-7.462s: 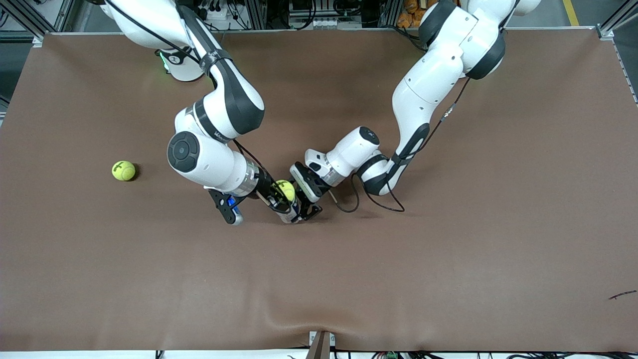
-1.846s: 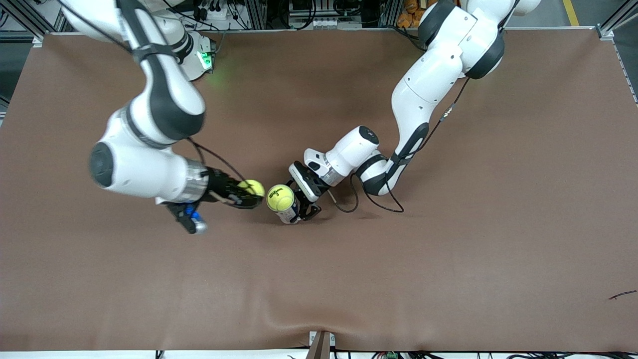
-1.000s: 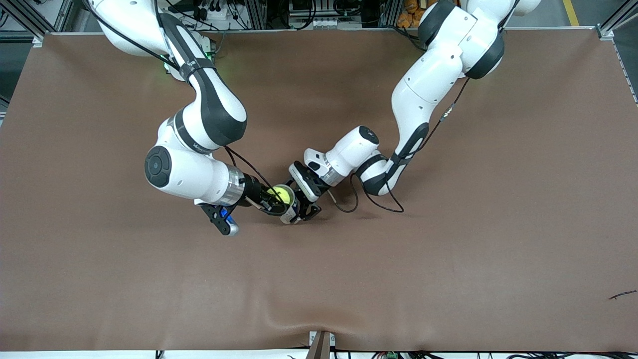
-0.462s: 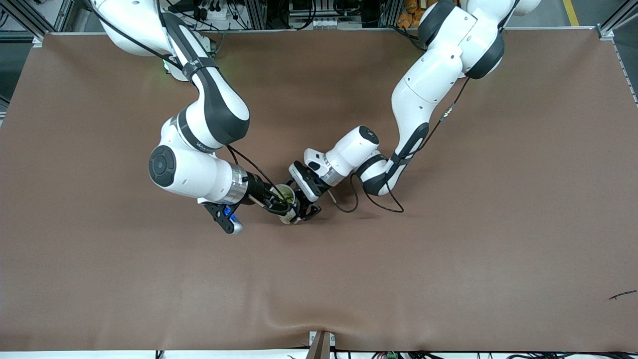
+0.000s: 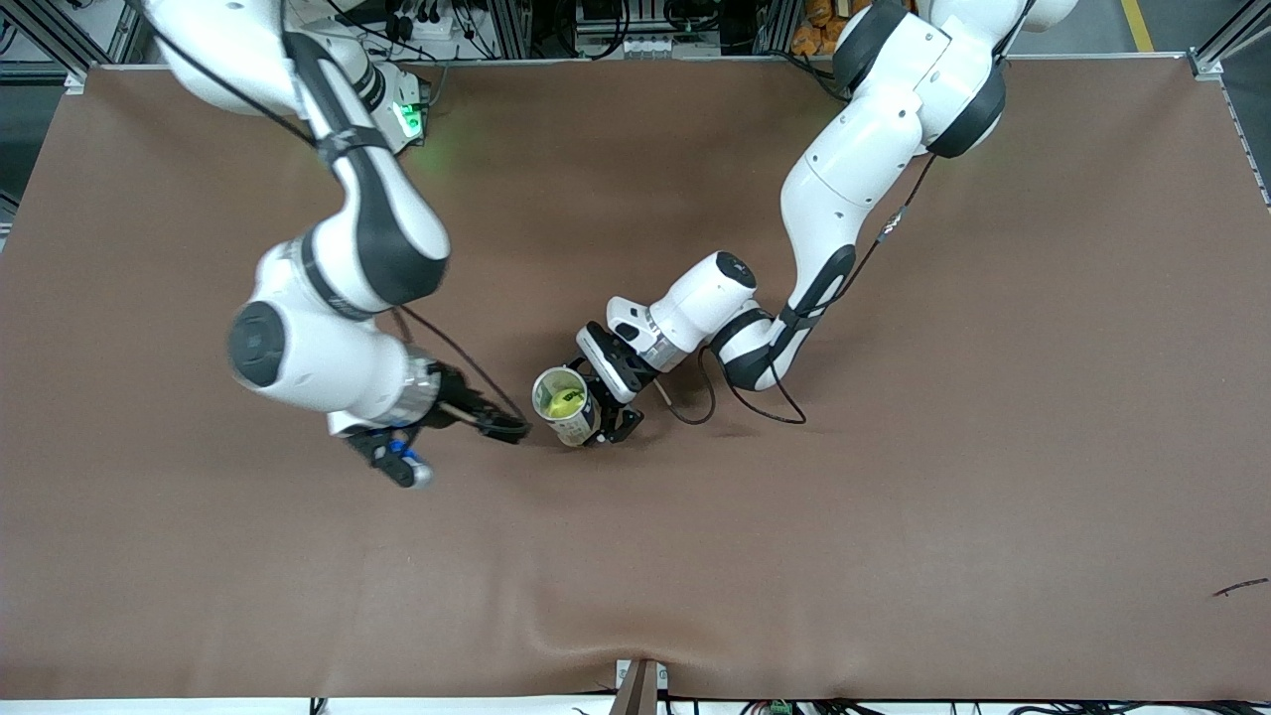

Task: Insert tennis ball vertically with right arm
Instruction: 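Open the right gripper to drop the ball into the can, then release the can with the left gripper while the right gripper withdraws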

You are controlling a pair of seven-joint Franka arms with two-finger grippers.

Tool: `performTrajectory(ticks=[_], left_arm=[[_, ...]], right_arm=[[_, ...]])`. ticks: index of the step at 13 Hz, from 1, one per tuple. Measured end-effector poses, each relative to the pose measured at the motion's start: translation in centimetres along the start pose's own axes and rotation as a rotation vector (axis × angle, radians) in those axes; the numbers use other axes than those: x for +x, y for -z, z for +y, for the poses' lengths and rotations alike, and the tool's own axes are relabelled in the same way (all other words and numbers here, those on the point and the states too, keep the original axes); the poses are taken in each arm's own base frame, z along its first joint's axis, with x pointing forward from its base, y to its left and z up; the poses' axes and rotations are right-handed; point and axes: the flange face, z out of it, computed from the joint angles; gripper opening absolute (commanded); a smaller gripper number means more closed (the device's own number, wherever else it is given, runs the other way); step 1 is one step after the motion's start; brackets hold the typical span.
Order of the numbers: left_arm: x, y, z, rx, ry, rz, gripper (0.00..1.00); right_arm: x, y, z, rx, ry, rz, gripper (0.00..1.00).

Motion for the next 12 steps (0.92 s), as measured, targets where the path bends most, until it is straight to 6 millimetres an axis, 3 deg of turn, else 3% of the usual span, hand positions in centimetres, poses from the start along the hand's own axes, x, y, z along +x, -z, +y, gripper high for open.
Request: performTrajectory(ticks=[3,5,10,12], left_arm=[[-0.9,0.0,-0.3,0.002,0.004,-0.017,1.00],[-2.0,0.0,-0.1,-0.004,0.010,-0.039,1.00],[-5.3,1.0,0.3,-0.022,0.029,-0.115,1.00],[-6.3,2.6,-0.9,-0.012,0.044,-0.149,1.00]], right_arm=[[3.8,7.2,7.2,-0.094,0.177,0.012,1.00],[4.5,11.6,11.4,-0.125,0.271,0.043,1.00],[2.6,20.8,21.6,-0.183,0.346,0.072,1.00],[1.0,24.2,24.0,-0.211,0.362,0.086,1.00]])
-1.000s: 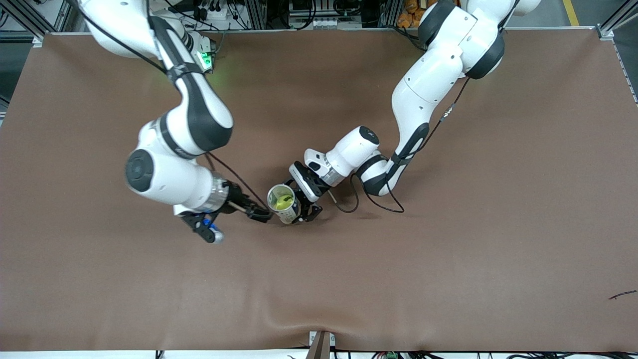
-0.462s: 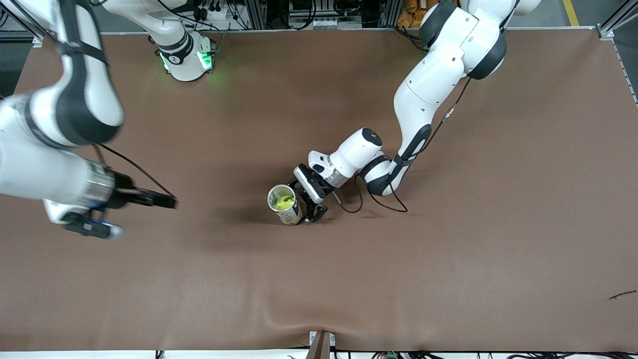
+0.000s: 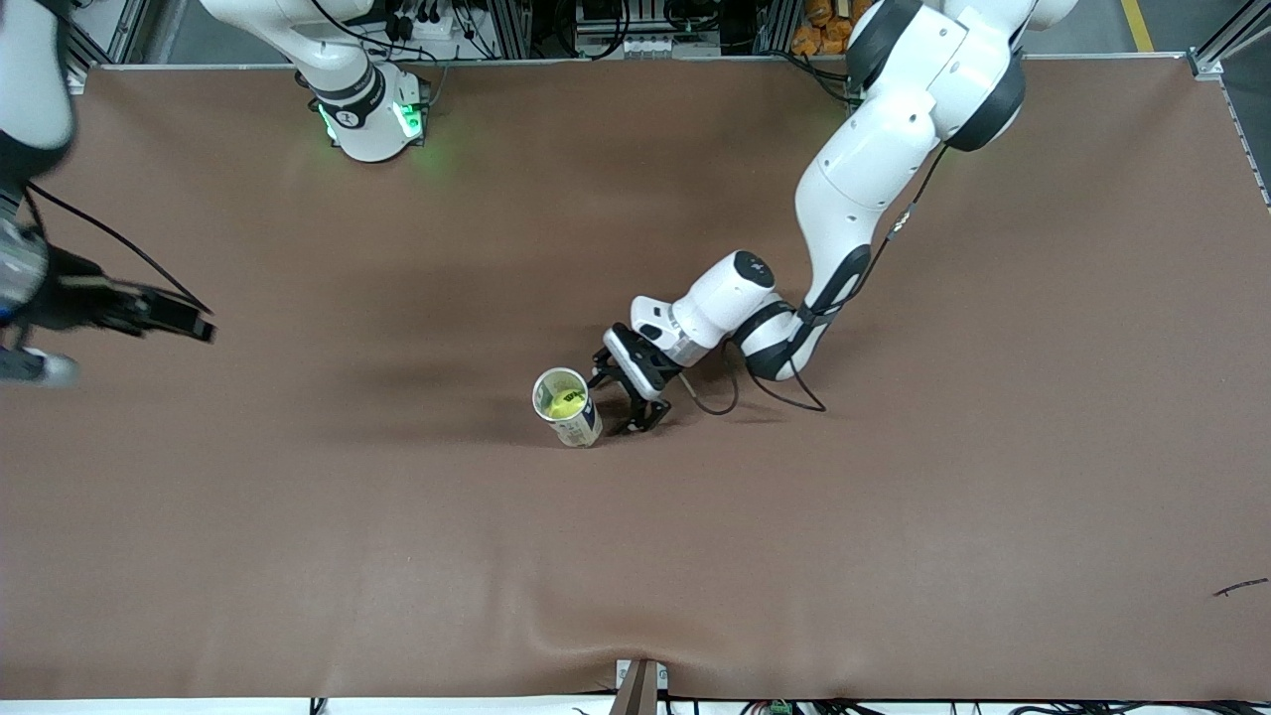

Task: Insert tennis ball vertically with right arm
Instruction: 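Release the can with the left gripper while the right gripper withdraws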

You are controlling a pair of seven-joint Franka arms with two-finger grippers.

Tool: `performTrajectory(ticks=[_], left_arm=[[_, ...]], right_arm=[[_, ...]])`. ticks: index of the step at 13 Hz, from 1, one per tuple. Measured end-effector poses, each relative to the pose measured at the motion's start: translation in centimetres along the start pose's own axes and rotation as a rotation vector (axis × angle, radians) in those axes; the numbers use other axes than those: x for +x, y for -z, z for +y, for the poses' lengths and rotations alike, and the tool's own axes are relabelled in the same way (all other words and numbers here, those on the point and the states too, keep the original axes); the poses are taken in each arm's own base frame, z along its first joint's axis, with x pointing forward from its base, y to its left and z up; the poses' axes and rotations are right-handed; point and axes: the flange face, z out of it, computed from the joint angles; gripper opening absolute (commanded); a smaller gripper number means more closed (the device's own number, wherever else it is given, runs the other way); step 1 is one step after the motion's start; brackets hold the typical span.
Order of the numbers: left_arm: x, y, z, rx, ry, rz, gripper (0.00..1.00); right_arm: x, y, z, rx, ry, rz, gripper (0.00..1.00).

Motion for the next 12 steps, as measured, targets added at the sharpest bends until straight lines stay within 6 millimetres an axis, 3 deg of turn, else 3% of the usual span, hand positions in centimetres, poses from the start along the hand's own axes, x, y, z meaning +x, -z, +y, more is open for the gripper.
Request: performTrajectory(ticks=[3,5,8,12], left_arm=[[-1.0,2.4,-3.3,0.040,0.033,-0.051,1.00],[-0.4,3.4,-6.1,0.086,0.056,-0.095,1.00],[1.8,4.9,-11.6,0.177,0.127,-0.140,1.00],[6.7,7.0,-18.6,0.295,0.250,-0.274,1.00]], right_arm=[[-3.5,4.5,2.1,-0.014,0.031,0.020,1.00],[-5.6,6.4,1.9,-0.035,0.039,0.014,1.00],[-6.9,6.8,0.5,-0.049,0.025,-0.005,1.00],[-6.8,6.5,0.9,-0.103,0.026,-0.011,1.00]])
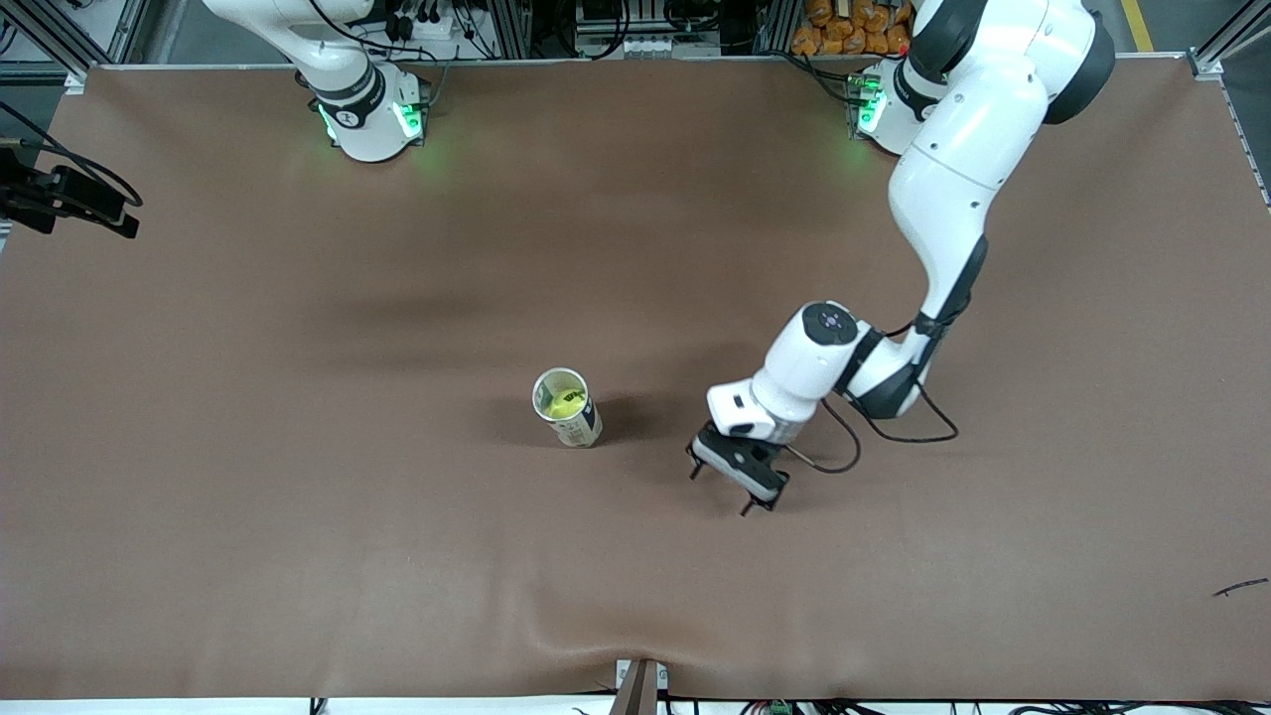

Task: Insert tennis ball vertically with right arm
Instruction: 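Release the can with the left gripper while the right gripper withdraws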

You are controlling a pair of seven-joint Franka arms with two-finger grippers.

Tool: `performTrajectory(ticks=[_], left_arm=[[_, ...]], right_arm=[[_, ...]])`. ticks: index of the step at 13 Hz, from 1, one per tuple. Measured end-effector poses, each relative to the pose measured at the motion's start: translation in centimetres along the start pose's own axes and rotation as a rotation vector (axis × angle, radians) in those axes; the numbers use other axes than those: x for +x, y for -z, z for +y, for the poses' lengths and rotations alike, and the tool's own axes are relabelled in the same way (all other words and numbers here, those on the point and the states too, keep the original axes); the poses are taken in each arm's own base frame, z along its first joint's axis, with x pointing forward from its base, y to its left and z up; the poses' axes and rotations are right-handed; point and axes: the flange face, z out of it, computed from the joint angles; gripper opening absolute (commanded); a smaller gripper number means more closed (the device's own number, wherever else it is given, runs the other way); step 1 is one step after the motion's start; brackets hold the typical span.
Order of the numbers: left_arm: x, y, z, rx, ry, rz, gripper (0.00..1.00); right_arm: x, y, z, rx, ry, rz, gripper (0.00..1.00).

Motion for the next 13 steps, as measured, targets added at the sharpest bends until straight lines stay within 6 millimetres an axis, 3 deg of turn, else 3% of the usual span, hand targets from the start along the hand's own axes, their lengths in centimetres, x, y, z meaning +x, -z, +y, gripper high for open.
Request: performTrajectory(ticks=[3,6,10,13], left_arm=[[3.7,4.1,-3.8,0.062,0.073,-0.105,1.00],[6.4,11.1,-7.5,0.107,0.157,-0.190,1.00],[7.8,22.1,-12.2,0.095,0.332,-0.317,1.00],[6.9,32.9,-15.6,0.100,0.448,-0.429,1.00]], right_arm=[[0.2,0.2,0.0,-0.003,0.005,0.017,1.00],[0.4,0.4,-0.1,-0.004,0.021,0.037,1.00],[0.4,0.6,-0.2,-0.004,0.026,0.044,1.00],[0.4,0.9,-0.4,-0.005,0.029,0.051,1.00]])
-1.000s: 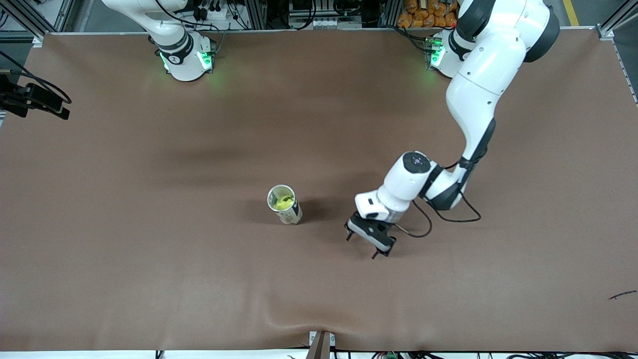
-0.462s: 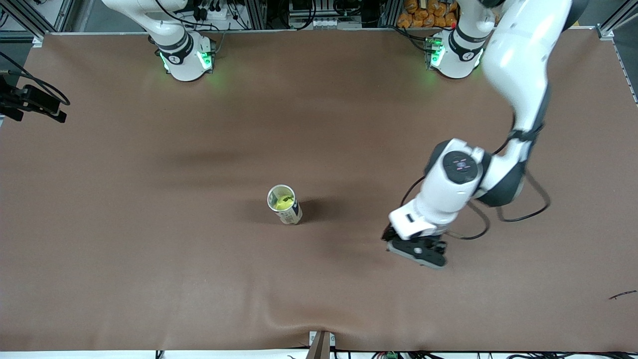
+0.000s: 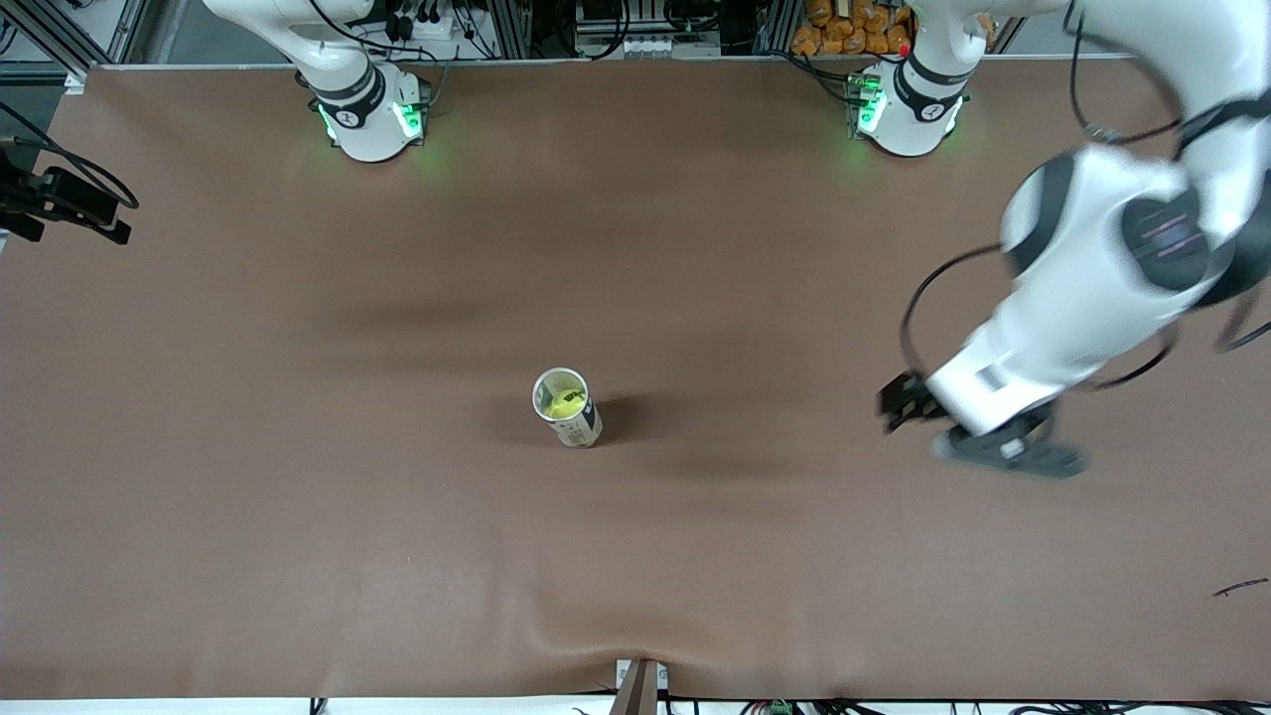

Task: Insert tennis ball vertically with right arm
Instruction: 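Release the can with the left gripper while the right gripper withdraws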

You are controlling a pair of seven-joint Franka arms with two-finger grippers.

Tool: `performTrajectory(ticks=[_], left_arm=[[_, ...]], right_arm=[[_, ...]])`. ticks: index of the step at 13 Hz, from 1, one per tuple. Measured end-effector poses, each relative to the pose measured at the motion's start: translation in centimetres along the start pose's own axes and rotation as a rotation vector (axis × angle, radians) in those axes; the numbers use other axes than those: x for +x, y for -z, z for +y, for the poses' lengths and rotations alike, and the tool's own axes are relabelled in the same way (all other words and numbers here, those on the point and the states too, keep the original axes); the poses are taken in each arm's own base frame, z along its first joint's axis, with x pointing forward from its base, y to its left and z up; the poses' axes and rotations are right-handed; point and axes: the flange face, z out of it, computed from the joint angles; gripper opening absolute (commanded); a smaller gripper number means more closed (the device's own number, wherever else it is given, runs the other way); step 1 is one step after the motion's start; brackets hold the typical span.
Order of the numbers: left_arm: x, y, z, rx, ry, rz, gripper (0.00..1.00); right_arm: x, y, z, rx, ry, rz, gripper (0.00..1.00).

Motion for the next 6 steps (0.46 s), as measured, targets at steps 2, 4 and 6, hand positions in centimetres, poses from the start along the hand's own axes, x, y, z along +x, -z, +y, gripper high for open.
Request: performTrajectory(ticks=[2,4,6], left_arm=[[-2.9,5.8,-3.7,0.020,0.072,-0.045,1.00],[-5.6,9.5,-5.8,0.035,0.112,-0.080,1.00],[-7.3,12.0,-6.6,0.043,0.131,-0.086,1.00]], right_arm=[[0.0,0.1,0.1,0.000,-0.001,0.001,1.00],[0.0,0.1,0.2,0.000,-0.004,0.003,1.00],[0.0,0.1,0.2,0.000,-0.005,0.003,1.00]])
